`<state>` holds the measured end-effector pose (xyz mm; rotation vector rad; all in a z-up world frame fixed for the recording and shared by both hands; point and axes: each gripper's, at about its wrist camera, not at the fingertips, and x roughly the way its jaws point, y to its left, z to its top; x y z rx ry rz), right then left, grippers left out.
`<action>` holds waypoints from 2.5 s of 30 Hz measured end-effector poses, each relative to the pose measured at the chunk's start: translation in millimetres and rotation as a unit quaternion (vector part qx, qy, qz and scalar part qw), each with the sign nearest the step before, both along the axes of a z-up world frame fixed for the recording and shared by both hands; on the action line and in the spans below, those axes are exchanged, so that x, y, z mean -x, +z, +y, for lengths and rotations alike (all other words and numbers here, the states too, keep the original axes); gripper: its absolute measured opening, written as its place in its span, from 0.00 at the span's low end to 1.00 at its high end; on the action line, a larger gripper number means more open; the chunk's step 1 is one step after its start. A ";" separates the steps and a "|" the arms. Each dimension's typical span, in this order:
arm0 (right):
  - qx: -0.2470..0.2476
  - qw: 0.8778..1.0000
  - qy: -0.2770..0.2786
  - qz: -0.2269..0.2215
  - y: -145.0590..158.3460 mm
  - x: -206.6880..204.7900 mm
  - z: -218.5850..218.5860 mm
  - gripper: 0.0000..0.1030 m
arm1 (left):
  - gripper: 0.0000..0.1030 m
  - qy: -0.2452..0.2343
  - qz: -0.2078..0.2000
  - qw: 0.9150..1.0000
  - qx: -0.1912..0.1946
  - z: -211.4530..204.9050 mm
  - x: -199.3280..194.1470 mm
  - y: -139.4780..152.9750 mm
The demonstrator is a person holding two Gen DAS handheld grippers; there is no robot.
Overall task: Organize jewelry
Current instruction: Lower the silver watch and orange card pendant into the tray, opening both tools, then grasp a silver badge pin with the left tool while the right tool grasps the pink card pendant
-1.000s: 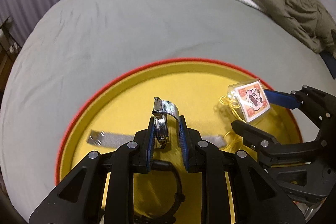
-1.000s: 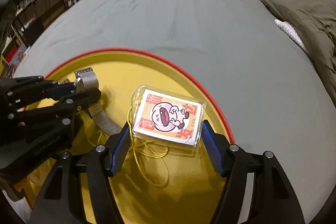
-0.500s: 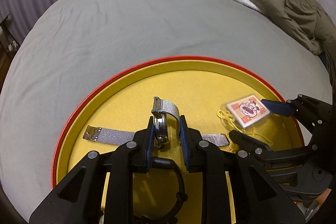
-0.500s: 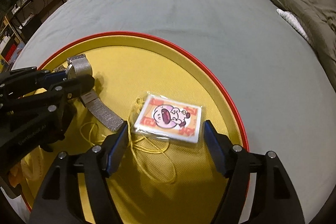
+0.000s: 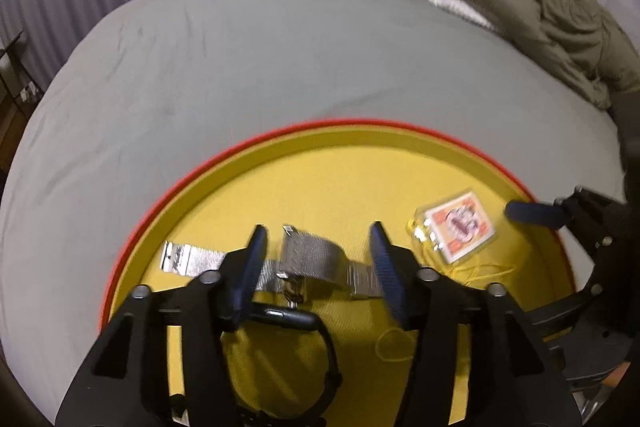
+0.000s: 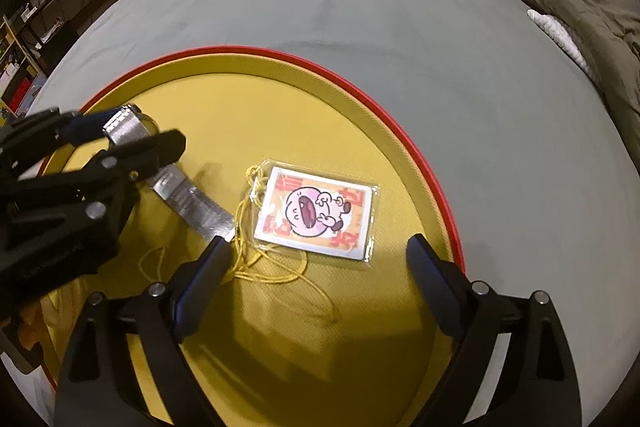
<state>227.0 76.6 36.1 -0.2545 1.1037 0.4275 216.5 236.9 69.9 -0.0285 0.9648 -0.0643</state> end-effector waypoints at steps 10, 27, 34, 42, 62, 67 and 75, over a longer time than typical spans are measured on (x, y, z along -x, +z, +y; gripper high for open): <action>-0.032 0.999 0.014 -0.028 33.5 7.0 -7.0 0.92 | 0.84 0.028 -0.061 0.997 0.031 3.4 6.9 46.8; -0.058 0.994 0.025 -0.088 123.4 29.5 -40.6 0.92 | 0.88 0.029 -0.120 0.990 0.067 -11.9 32.4 115.8; -0.074 0.992 0.018 -0.100 152.4 53.7 -79.8 0.92 | 0.94 -0.017 -0.130 0.989 0.074 -64.3 56.7 144.0; -0.070 0.992 -0.020 -0.103 145.1 87.4 -161.4 0.92 | 0.95 -0.089 -0.133 0.985 0.069 -144.0 94.3 149.7; -0.047 0.995 -0.077 -0.032 68.0 181.4 -285.9 0.92 | 0.95 -0.266 -0.060 0.962 0.014 -278.2 182.4 70.9; -0.047 0.995 -0.083 -0.014 46.9 195.3 -295.8 0.92 | 0.95 -0.303 -0.031 0.952 0.020 -288.2 206.8 50.4; -0.047 0.995 -0.093 0.008 15.4 210.0 -306.9 0.92 | 0.95 -0.340 -0.004 0.940 0.016 -302.8 241.5 26.4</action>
